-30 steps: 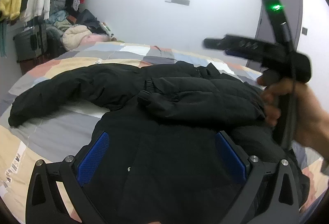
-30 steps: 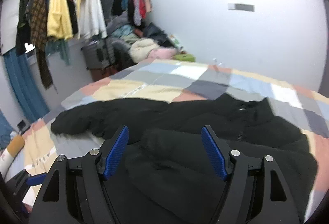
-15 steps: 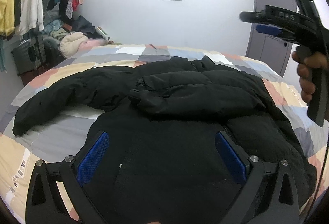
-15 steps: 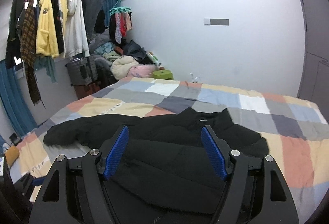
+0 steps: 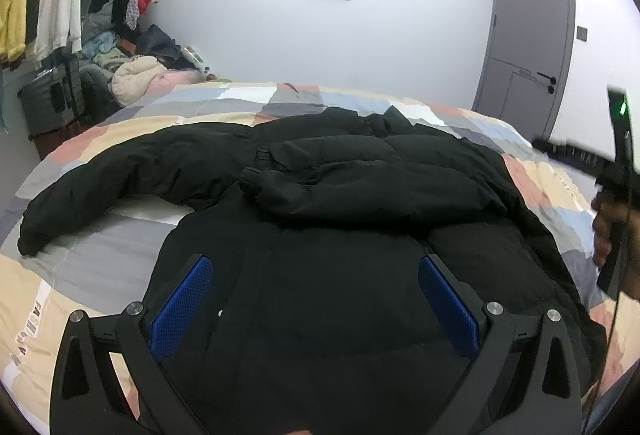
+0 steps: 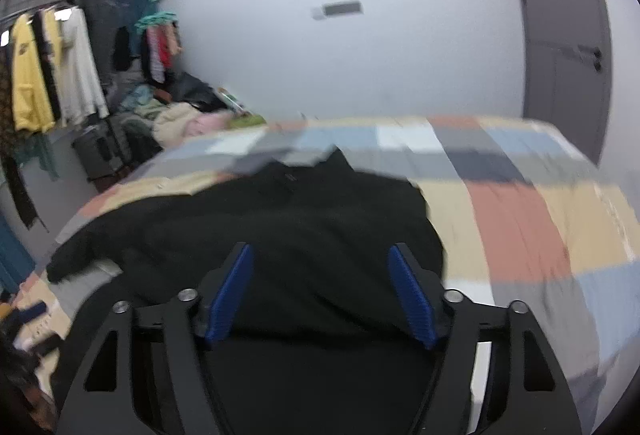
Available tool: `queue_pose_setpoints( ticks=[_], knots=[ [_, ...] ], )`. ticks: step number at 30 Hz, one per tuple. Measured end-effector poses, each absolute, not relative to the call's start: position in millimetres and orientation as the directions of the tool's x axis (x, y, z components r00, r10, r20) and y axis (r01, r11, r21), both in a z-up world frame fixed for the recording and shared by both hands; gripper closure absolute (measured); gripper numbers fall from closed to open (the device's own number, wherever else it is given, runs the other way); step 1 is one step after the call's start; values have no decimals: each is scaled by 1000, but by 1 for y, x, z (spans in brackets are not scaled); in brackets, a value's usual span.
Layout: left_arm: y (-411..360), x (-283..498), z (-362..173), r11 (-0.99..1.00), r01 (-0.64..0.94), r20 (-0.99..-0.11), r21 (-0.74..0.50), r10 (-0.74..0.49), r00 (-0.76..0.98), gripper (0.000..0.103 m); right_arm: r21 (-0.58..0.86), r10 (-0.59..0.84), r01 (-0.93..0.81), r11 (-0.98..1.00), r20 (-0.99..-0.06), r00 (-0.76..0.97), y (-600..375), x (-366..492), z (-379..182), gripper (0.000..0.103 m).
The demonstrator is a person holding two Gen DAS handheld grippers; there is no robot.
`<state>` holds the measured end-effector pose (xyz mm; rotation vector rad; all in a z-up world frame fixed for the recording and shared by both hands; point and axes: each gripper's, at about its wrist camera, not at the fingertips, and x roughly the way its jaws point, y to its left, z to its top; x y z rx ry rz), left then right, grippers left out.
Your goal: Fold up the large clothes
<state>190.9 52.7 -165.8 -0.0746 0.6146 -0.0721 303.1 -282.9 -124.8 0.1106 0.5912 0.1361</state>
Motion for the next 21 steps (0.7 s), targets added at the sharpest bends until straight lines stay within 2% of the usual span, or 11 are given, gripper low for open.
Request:
queue_pose_setpoints(
  ticks=[5, 13, 15, 16, 17, 18, 21],
  knots=[
    [48, 192, -168, 995, 52, -579, -88, -94, 810, 0, 124, 97, -23, 992, -642, 760, -317, 313, -173, 44],
    [42, 202, -179, 996, 52, -612, -67, -82, 787, 0, 85, 70, -14, 996, -709, 701, -314, 338, -215, 47],
    [41, 203, -180, 997, 51, -614, -64, -80, 785, 0, 43, 39, -12, 999, -711, 702, -310, 342, -220, 53],
    [40, 204, -180, 997, 51, -615, -63, -79, 785, 0, 24, 29, -16, 1000, -707, 707, -308, 342, -221, 61],
    [40, 205, -181, 997, 51, -615, -64, -79, 785, 0, 9, 18, -17, 1000, -698, 716, -308, 342, -220, 73],
    [40, 205, -181, 997, 51, -615, -66, -81, 785, 0, 5, 12, -13, 1000, -690, 723, -308, 341, -219, 79],
    [39, 206, -181, 996, 50, -614, -78, -87, 784, 0, 30, 18, 3, 1000, -663, 748, -316, 339, -213, 84]
  ],
)
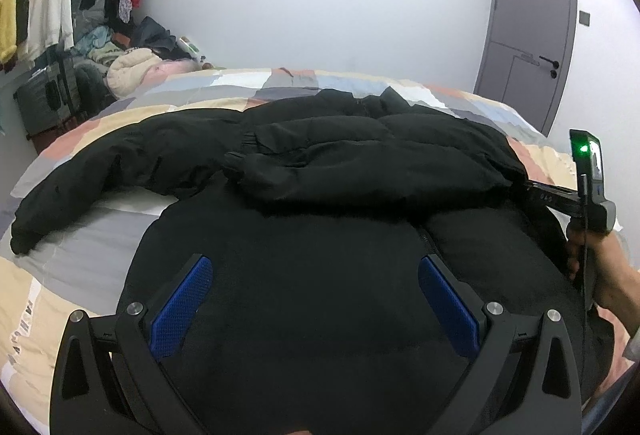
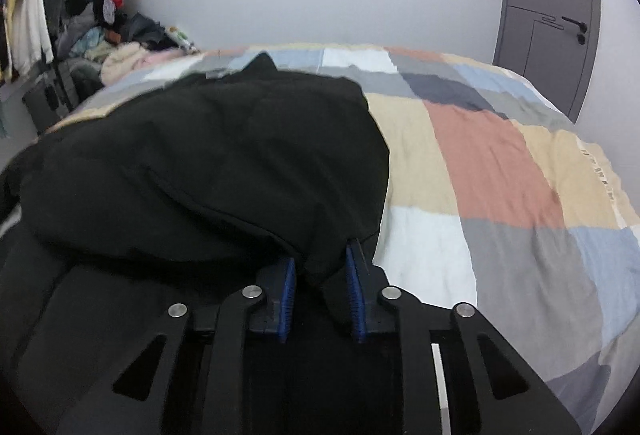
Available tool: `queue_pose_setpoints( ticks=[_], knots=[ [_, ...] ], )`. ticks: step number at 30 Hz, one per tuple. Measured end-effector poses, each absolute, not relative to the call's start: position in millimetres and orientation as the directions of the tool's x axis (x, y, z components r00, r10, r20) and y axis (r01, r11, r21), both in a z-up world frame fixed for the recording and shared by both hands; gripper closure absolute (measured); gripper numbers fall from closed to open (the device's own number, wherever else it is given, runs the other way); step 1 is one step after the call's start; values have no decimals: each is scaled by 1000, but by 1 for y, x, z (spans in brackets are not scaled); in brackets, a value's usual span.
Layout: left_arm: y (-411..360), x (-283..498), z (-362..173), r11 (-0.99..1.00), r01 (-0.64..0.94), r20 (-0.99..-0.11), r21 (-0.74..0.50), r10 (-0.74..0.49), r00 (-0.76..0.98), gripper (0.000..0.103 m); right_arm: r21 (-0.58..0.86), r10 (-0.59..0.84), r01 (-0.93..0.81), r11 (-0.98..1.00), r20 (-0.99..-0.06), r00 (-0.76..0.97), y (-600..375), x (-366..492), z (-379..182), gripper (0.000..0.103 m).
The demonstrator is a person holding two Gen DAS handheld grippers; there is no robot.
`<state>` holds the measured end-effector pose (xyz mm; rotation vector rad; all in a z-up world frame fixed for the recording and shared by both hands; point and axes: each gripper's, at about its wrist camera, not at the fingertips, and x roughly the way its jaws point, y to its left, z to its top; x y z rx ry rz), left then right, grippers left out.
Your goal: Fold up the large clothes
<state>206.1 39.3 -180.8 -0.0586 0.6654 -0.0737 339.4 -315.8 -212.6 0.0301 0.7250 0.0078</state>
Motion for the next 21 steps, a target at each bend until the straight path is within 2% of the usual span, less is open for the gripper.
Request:
queue_pose_setpoints(
  ticks=[7, 13, 15, 21],
  knots=[
    [40, 205, -180, 996, 44, -610, -78, -82, 788, 0, 120, 14, 82, 989, -641, 768, -343, 336, -211, 86],
    [41, 201, -174, 996, 39, -592, -78, -78, 802, 0, 176, 55, 78, 981, -643, 764, -339, 321, -196, 78],
    [43, 198, -171, 995, 39, -583, -89, -83, 808, 0, 183, 68, 64, 981, -633, 771, -335, 312, -187, 72],
    [47, 190, -160, 993, 37, -556, -112, -94, 826, 0, 191, 112, 5, 981, -595, 796, -307, 281, -155, 72]
  ],
)
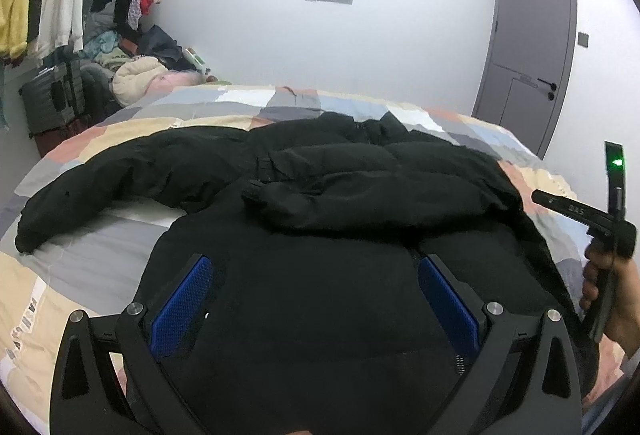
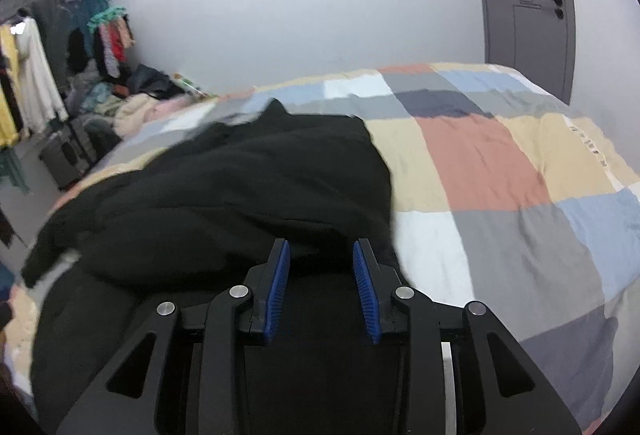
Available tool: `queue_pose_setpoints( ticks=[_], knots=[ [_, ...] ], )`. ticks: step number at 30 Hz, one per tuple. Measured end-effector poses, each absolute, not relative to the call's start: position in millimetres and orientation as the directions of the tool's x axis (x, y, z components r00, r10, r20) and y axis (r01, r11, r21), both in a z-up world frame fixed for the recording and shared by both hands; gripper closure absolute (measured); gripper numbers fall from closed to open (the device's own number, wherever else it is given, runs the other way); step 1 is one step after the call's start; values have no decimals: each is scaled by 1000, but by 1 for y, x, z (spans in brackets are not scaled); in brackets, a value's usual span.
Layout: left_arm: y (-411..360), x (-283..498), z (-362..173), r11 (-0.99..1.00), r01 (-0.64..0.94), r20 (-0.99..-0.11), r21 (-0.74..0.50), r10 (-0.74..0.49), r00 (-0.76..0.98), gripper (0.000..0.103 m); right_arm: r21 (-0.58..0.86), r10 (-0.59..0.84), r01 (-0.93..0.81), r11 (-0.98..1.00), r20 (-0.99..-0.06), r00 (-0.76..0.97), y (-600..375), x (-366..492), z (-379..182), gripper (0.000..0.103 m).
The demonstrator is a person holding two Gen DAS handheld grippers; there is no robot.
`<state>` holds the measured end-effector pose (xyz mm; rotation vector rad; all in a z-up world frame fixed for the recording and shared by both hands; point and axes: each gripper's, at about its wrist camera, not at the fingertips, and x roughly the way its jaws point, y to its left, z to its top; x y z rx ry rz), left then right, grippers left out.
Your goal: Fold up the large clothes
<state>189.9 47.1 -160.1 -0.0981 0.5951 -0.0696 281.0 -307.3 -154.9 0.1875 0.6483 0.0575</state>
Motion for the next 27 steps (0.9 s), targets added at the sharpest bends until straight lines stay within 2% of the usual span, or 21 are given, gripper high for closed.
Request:
queue_pose_setpoints(
  ticks=[5, 16, 21, 27],
  knots=[
    [49, 180, -153, 990, 46, -540, -132, -111, 834, 0, 152, 138, -63, 986, -552, 823, -277, 252, -132, 72],
    [49, 163, -140, 991, 51, -506, -123, -106, 856, 0, 201, 220, -136, 970, -489, 844, -252, 184, -105, 72],
    [54, 150, -133, 990, 56, -484, -131, -113, 868, 0, 160, 216, -158, 974, -460, 861, -246, 141, -102, 72],
    [75, 139, -112, 985, 37, -458, -168, -112, 882, 0, 186, 233, -166, 968, -431, 872, -245, 117, -98, 72]
  ],
)
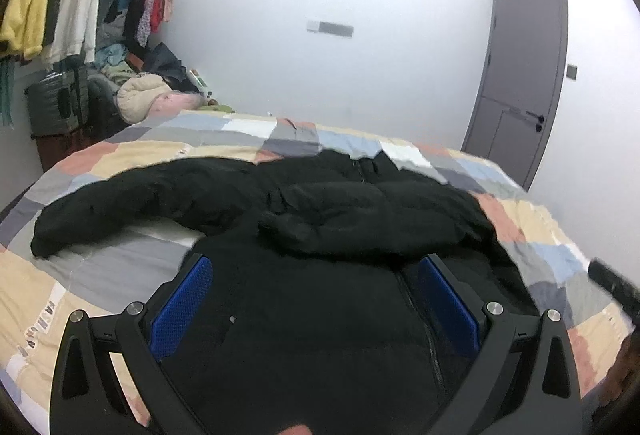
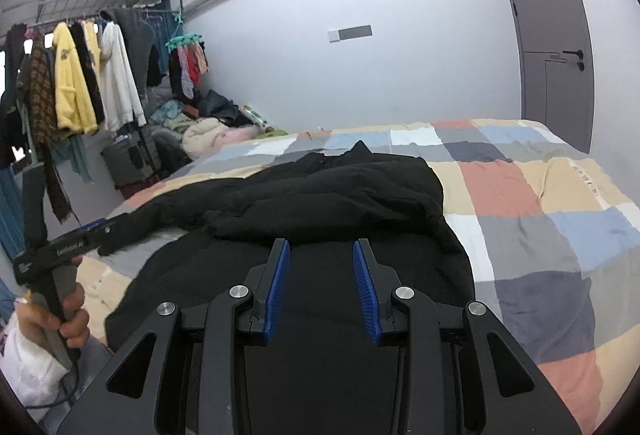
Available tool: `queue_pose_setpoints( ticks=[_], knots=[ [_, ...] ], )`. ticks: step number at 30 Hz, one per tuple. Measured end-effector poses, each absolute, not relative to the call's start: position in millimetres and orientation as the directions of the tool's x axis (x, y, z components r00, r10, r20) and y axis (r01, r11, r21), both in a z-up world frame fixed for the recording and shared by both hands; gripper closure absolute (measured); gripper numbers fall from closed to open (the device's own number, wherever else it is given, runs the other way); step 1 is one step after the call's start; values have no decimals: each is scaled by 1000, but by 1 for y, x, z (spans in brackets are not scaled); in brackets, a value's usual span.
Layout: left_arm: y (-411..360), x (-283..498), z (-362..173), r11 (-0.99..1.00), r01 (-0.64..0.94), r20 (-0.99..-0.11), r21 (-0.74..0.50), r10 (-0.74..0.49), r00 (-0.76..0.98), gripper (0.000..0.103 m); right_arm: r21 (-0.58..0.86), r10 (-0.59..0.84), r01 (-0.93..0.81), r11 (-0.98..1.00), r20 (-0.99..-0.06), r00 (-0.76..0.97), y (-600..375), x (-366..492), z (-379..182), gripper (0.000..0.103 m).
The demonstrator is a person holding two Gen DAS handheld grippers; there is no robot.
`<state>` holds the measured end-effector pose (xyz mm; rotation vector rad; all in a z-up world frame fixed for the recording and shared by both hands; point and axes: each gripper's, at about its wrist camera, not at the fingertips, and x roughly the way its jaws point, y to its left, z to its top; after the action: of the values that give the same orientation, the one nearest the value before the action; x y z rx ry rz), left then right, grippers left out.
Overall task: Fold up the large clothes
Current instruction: 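Grasp the other sleeve cuff with the left gripper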
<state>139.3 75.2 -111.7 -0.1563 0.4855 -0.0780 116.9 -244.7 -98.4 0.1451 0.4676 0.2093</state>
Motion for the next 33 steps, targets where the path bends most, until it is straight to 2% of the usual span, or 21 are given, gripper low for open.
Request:
queue_pose_setpoints(
  ticks=[7, 10, 14, 20, 23, 27, 29, 31, 33],
  knots=[
    [140, 133, -71, 984, -82, -414, -157, 10, 910, 0, 161, 223, -166, 973, -458, 860, -237, 121, -107, 72],
    [185, 135, -62, 972, -188, -403, -143, 117, 908, 0, 159, 229, -174, 972, -468, 853, -232, 123, -110, 72],
    [256, 155, -71, 943, -278, -475, -184, 162, 865, 0, 132, 219, -176, 975, -488, 845, -221, 124, -113, 72],
    [367, 191, -149, 845, -332, -616, -419, 4, 788, 1, 116, 204, -167, 979, -514, 834, -211, 128, -116, 72],
    [402, 205, -191, 779, -376, -649, -502, -52, 759, 2, 116, 193, -155, 981, -530, 826, -205, 135, -119, 71],
    [439, 229, -239, 679, -420, -648, -602, -106, 755, 2, 126, 196, -151, 981, -558, 807, -198, 144, -125, 67],
    [458, 238, -259, 596, -427, -613, -680, -142, 777, 2, 118, 192, -152, 981, -570, 799, -195, 147, -128, 60],
    [469, 248, -269, 562, -435, -601, -704, -144, 787, 2, 129, 194, -146, 981, -576, 794, -195, 150, -129, 49],
    [479, 259, -277, 525, -443, -589, -727, -145, 795, 2, 138, 190, -135, 981, -575, 796, -196, 152, -129, 44]
  ],
)
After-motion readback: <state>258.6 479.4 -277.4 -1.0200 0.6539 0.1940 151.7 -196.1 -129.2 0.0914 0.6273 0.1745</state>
